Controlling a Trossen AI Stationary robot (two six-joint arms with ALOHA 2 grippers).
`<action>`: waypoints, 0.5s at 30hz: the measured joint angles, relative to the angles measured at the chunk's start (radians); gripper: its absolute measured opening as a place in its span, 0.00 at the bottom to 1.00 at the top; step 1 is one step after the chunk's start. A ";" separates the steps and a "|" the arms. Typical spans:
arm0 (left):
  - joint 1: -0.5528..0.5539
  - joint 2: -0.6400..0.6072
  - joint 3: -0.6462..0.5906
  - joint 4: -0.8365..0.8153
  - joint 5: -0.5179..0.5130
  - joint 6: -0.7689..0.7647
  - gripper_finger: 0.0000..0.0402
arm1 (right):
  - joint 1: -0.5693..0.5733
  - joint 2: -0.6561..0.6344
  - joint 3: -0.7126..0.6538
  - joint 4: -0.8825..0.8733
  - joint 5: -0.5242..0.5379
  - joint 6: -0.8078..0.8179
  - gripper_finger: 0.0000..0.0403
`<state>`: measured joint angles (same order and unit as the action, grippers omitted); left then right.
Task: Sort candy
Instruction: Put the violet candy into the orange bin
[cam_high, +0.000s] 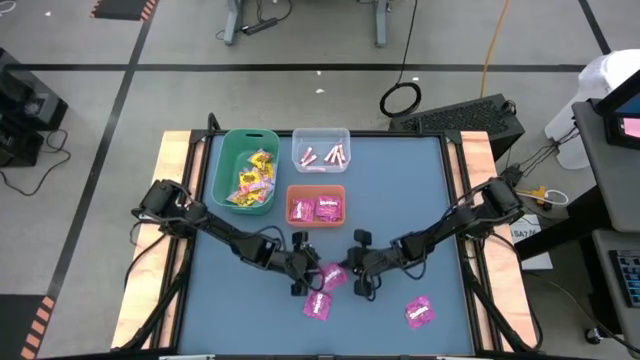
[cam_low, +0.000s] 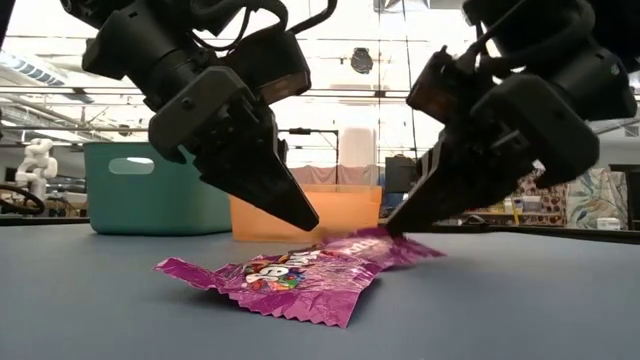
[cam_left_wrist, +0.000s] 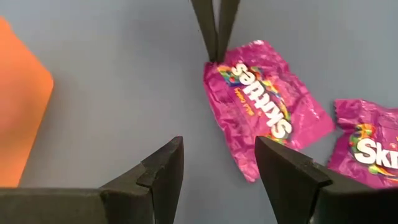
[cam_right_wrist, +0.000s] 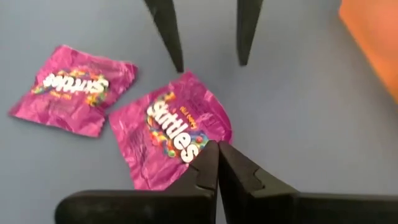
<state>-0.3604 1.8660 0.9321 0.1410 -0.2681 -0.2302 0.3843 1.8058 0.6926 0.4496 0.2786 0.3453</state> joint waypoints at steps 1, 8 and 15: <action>-0.001 0.000 0.000 0.000 -0.002 0.000 0.51 | 0.000 -0.008 0.000 0.000 0.002 -0.007 0.00; 0.000 0.000 0.000 0.000 -0.001 0.008 0.51 | 0.000 -0.045 0.000 -0.002 0.011 -0.040 0.00; 0.017 0.000 0.000 0.000 0.062 0.035 0.48 | -0.001 -0.061 0.000 -0.001 0.012 -0.059 0.00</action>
<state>-0.3439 1.8656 0.9321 0.1406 -0.2062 -0.1947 0.3836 1.7447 0.6930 0.4484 0.2905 0.2866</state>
